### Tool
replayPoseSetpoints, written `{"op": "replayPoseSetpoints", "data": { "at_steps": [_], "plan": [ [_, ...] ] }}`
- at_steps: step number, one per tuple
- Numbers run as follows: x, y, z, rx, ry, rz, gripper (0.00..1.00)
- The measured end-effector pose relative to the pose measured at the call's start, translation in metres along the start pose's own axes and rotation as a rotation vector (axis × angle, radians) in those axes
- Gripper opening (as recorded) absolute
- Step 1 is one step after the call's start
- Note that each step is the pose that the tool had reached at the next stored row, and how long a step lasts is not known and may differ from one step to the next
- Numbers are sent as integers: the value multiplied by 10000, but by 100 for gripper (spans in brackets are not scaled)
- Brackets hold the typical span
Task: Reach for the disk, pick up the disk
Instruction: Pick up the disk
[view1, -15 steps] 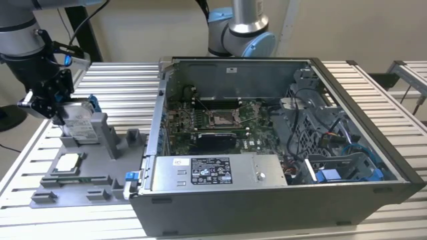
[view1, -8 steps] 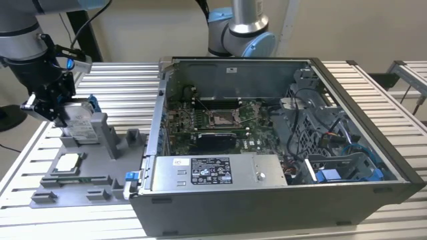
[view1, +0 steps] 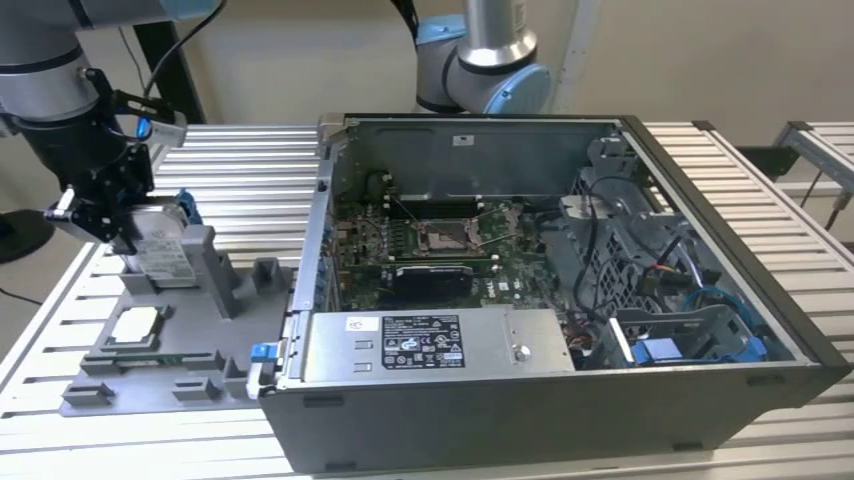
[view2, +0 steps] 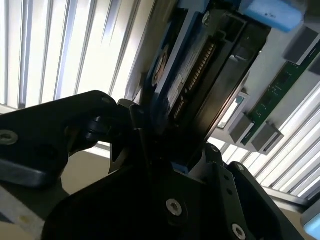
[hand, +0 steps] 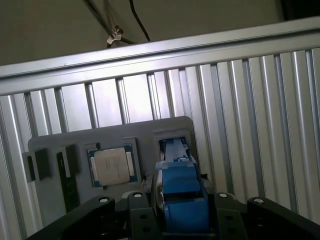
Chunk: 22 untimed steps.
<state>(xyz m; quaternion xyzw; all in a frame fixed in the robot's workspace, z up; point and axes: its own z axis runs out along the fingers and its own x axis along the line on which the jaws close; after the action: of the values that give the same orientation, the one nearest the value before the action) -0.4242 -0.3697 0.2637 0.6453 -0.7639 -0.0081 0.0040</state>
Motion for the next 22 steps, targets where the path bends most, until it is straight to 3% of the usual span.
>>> {"op": "replayPoseSetpoints", "data": {
  "at_steps": [4, 5, 22],
  "plan": [
    [0, -2, 0, 0, 0, 0, 100],
    [0, -2, 0, -1, -1, 0, 0],
    [-2, -11, 0, 0, 0, 0, 0]
  ]
}}
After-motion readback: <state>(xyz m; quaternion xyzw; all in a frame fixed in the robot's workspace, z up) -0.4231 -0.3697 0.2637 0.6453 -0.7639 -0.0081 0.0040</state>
